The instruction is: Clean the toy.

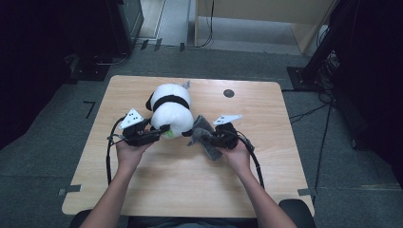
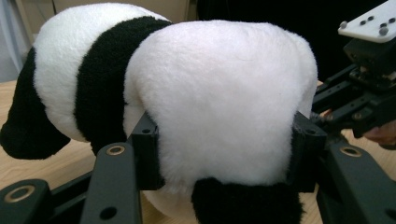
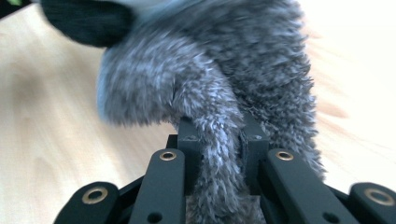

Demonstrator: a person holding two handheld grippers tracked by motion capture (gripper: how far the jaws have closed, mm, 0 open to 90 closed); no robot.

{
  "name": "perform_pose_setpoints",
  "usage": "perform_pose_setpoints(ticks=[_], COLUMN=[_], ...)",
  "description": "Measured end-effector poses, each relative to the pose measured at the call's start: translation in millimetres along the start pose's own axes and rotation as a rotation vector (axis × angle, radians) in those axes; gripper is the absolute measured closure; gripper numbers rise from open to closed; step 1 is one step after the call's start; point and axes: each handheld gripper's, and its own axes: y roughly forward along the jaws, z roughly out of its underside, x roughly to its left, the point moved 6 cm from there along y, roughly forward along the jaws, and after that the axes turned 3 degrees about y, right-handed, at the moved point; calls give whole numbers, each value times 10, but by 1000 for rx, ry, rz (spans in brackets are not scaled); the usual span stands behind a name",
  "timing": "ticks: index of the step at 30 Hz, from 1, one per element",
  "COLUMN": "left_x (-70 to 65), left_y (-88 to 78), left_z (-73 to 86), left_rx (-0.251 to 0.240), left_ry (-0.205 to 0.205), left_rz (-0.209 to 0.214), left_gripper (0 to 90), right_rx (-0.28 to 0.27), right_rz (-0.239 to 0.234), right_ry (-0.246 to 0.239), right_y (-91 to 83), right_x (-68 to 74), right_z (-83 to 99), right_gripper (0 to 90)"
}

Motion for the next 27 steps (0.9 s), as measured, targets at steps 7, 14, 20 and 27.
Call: perform_pose_setpoints(ticks=[7, 14, 20, 27], left_x=[41, 139, 290, 497], left_y=[11, 2, -35, -181], left_z=[11, 48, 96, 141], left_rx=[-13, 0, 1, -12], left_ry=[31, 33, 30, 1], left_rz=[-11, -29, -62, -89], left_gripper=[426, 428, 436, 437], right_rx=[-51, -58, -71, -76], right_rz=[55, 100, 147, 168], right_ry=[69, 96, 124, 155], right_y=[-221, -319, -452, -560], right_x=[-274, -462, -630, -773], right_z=[-39, -20, 11, 73], right_gripper=[757, 756, 757, 757])
